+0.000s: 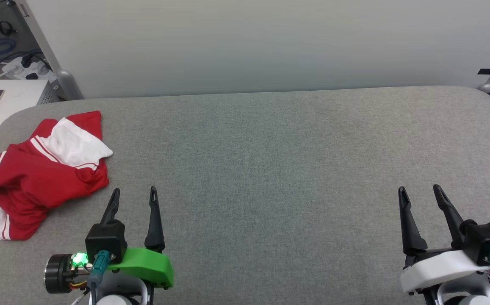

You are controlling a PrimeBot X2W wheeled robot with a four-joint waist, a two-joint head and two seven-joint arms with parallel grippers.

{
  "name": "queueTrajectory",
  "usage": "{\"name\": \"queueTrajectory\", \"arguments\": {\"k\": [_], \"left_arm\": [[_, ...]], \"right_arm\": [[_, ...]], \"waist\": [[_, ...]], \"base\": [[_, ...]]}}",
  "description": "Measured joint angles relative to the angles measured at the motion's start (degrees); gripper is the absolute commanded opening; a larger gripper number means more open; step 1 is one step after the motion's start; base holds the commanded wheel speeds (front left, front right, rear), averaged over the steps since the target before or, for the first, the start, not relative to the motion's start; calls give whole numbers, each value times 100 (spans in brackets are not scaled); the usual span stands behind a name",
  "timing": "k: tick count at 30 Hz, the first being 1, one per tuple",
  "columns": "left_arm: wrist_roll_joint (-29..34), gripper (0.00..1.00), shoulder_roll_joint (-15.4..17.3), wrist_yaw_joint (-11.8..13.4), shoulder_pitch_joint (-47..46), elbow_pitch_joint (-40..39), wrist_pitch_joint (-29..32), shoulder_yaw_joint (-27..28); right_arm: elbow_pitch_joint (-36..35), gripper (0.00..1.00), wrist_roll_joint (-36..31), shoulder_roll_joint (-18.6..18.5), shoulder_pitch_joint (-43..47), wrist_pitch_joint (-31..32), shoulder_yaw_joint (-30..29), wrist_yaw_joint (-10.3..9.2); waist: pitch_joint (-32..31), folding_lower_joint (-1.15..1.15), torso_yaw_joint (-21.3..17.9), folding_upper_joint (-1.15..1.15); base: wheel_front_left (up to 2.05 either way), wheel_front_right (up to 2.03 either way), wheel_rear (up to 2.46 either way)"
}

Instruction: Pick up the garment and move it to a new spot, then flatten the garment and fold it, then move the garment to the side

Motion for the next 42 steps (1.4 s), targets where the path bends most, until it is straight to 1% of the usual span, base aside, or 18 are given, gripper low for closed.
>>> {"name": "queueTrajectory", "arguments": {"k": [17,42], "left_arm": [[-142,100,-1,8,1,40,-225,-56],[-193,100,-1,49,7,299,-519,-137]], "right_arm": [[-88,100,73,1,120,-213,14,0],[-122,100,231,1,350,-506,25,0]], "waist": [[-12,0,57,0],[-98,0,150,0]], "base": [[0,0,0],[0,0,0]]}}
